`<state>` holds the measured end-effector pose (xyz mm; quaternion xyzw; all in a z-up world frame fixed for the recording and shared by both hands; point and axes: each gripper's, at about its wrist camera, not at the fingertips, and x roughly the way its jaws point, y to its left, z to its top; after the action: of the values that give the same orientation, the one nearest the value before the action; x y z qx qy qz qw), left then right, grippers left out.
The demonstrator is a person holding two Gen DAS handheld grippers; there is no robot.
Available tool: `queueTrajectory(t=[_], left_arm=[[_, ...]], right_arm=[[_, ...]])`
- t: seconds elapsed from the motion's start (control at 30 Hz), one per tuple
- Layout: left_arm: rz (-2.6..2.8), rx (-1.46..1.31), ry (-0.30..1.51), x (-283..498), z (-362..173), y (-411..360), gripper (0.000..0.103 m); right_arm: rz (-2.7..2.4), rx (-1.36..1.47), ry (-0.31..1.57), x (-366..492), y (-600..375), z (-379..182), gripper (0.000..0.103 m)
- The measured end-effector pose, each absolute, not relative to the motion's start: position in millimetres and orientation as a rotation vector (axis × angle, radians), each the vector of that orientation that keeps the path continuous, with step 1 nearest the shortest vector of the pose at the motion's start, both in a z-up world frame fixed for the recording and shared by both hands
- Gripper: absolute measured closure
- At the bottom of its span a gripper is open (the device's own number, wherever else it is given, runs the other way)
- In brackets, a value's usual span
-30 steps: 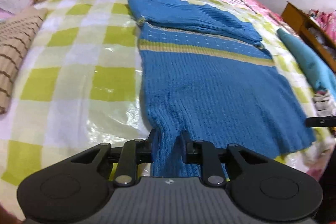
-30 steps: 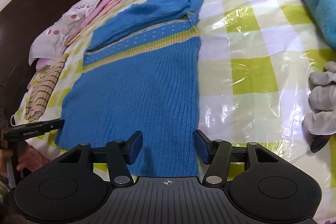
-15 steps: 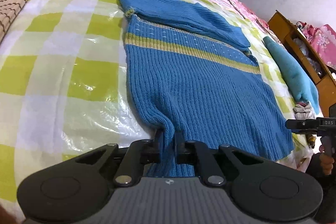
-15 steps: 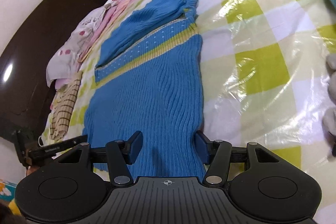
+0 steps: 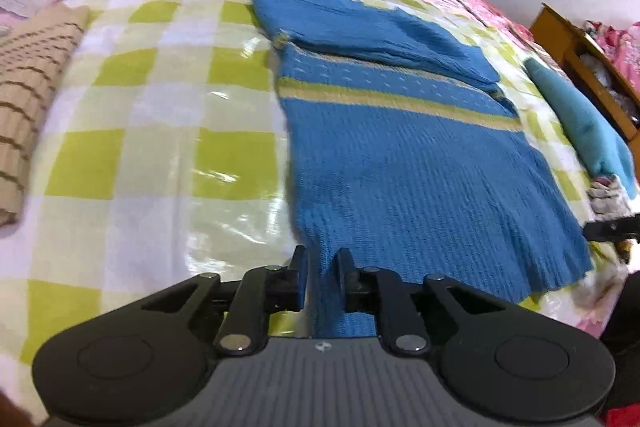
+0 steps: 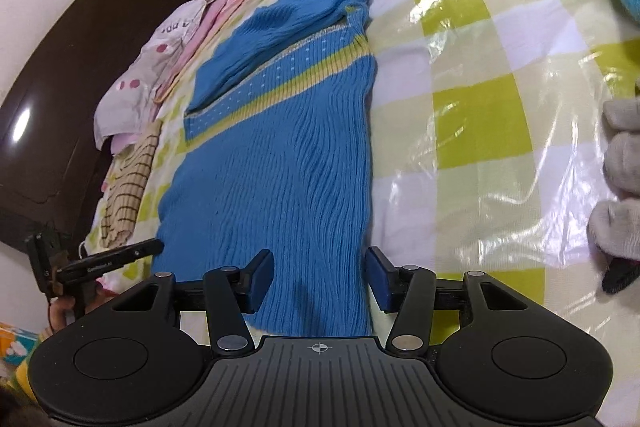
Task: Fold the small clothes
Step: 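Lift the hem with both tools and fold it toward the collar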
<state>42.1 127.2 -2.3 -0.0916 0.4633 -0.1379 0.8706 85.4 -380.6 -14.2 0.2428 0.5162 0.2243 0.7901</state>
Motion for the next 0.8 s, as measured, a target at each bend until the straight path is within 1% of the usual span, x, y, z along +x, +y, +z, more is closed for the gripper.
queueTrajectory(t=[0.07, 0.13, 0.2, 0.27, 0.33, 0.43, 0.47, 0.53, 0.57, 0.6, 0.63, 0.7, 0.77, 0.8], left_arm=[[-0.288, -0.217, 0.954, 41.2, -0.9, 131.4, 0.081], [-0.295, -0.212, 0.983, 45.6, -6.5, 127.8, 0.081], [-0.297, -0.169, 0.998, 47.5, -11.0, 120.6, 0.08], [-0.303, -0.156, 1.003, 45.5, -9.0, 118.5, 0.077], [-0.307, -0.154, 1.018, 41.5, -8.0, 119.9, 0.076], [-0.298, -0.175, 1.029, 40.2, -9.0, 121.9, 0.075], [-0.294, -0.187, 1.031, 41.7, -10.3, 120.5, 0.073], [-0.298, -0.185, 1.022, 43.2, -11.0, 114.0, 0.072], [-0.309, -0.171, 1.013, 43.3, -10.3, 110.1, 0.072], [-0.328, -0.177, 1.003, 43.1, -9.1, 107.7, 0.084], [-0.356, -0.215, 1.001, 43.8, -8.7, 108.0, 0.091], [-0.411, -0.308, 0.987, 44.3, -7.4, 109.8, 0.09], [-0.432, -0.326, 0.963, 45.2, -4.5, 107.1, 0.09], [-0.437, -0.347, 0.96, 47.9, -4.0, 106.6, 0.09]], right_arm=[[0.491, 0.525, 1.116, 84.4, -380.7, -14.5, 0.054], [0.506, 0.532, 1.123, 85.5, -377.8, -16.6, 0.05], [0.519, 0.527, 1.126, 85.9, -375.6, -16.1, 0.05], [0.525, 0.518, 1.135, 83.9, -375.7, -14.7, 0.05], [0.527, 0.517, 1.141, 81.0, -376.2, -15.6, 0.051], [0.531, 0.561, 1.132, 82.4, -377.0, -21.2, 0.05], [0.535, 0.579, 1.129, 84.3, -376.4, -23.4, 0.05], [0.545, 0.596, 1.121, 87.0, -374.5, -25.1, 0.05], [0.547, 0.599, 1.119, 87.3, -373.8, -25.2, 0.05], [0.549, 0.604, 1.116, 87.1, -373.2, -25.2, 0.05], [0.55, 0.611, 1.114, 87.1, -373.0, -25.5, 0.05], [0.552, 0.639, 1.111, 87.3, -373.4, -26.5, 0.051], [0.549, 0.67, 1.109, 88.8, -373.0, -28.9, 0.058], [0.544, 0.683, 1.113, 90.0, -371.9, -30.0, 0.067]])
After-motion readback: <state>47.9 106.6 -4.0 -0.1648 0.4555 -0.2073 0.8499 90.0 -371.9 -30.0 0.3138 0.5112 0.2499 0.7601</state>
